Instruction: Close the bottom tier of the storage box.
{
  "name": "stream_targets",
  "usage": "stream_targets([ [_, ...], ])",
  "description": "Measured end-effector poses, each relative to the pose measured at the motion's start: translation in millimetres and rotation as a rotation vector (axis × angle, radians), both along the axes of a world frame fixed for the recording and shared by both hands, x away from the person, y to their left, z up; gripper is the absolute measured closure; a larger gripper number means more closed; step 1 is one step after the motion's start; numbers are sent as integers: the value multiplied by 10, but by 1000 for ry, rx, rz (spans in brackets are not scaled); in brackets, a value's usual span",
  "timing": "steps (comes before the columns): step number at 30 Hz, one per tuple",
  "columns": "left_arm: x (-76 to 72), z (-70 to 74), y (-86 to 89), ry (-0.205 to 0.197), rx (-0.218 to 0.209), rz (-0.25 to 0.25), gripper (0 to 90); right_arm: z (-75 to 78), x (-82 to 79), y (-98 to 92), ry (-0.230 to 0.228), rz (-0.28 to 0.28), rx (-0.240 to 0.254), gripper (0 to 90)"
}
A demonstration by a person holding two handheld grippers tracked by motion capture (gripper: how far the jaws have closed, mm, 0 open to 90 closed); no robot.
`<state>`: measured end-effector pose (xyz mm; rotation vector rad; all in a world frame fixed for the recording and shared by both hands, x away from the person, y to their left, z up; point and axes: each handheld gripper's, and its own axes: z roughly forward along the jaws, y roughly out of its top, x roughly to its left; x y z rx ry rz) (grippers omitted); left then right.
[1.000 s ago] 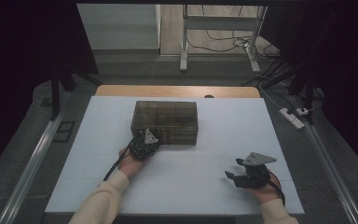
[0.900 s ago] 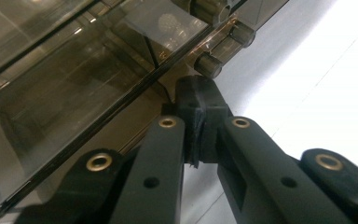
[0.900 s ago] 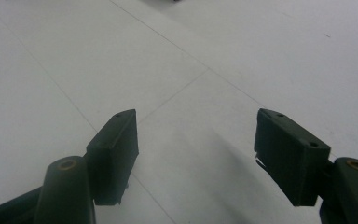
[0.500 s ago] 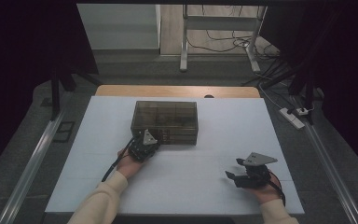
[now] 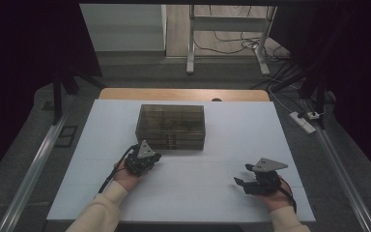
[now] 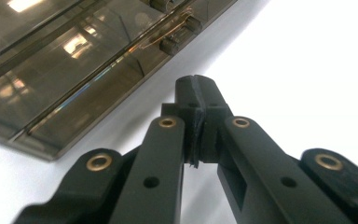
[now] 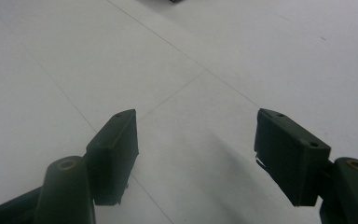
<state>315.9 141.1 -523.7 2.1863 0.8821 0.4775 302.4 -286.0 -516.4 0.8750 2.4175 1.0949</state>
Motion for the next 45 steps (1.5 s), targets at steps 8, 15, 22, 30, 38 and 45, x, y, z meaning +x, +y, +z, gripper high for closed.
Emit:
stream_targets([
  [8, -186, 60, 189, 1, -54, 0, 887, -5, -5, -2, -1, 2, 0, 293],
  [15, -419, 108, 429, 5, -137, 9, 814, -9, -17, 7, 1, 19, 0, 292],
  [22, -654, 98, 638, 13, -170, 51, 521, -16, -32, -44, 2, 11, 2, 292],
  [30, -766, 50, 866, 28, -183, 118, 380, -10, -64, -77, -21, 18, 21, 290],
  [38, -787, 45, 958, 24, -195, 141, 367, -15, -72, -137, -21, 18, 36, 290],
  [45, -784, 37, 938, 26, -186, 133, 360, -11, -76, -131, -31, 28, 37, 290],
])
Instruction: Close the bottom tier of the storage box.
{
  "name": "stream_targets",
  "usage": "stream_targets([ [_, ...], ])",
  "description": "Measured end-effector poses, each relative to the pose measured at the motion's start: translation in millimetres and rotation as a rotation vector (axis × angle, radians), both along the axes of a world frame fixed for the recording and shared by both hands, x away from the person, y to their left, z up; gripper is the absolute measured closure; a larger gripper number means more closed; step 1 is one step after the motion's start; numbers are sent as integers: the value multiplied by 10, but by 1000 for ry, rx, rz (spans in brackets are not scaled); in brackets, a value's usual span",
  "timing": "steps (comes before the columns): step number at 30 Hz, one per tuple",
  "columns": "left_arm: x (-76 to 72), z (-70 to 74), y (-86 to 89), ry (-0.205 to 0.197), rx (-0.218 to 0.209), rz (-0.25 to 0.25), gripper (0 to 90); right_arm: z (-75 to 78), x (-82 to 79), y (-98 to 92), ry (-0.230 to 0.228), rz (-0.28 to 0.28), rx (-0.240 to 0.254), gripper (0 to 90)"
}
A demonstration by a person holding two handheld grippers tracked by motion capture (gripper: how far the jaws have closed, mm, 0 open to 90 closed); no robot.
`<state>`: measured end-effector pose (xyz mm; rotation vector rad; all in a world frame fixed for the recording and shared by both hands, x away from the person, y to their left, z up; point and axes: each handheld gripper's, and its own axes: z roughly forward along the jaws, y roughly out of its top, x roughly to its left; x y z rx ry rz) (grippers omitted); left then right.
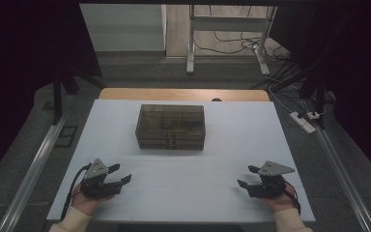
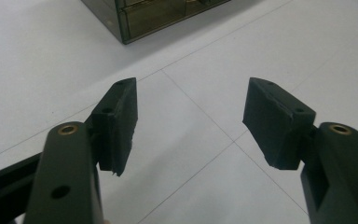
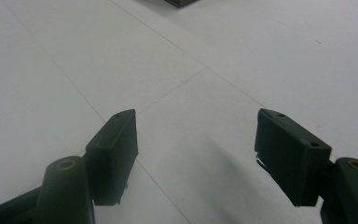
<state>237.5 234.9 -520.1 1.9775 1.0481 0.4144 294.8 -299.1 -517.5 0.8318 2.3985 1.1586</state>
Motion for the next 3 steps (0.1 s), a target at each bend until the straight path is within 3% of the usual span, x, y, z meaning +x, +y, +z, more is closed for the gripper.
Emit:
stream_targets([
  [3, 1, -2, -2, 2, 8, 0, 340, -2, -2, 12, 0, 2, -2, 290],
])
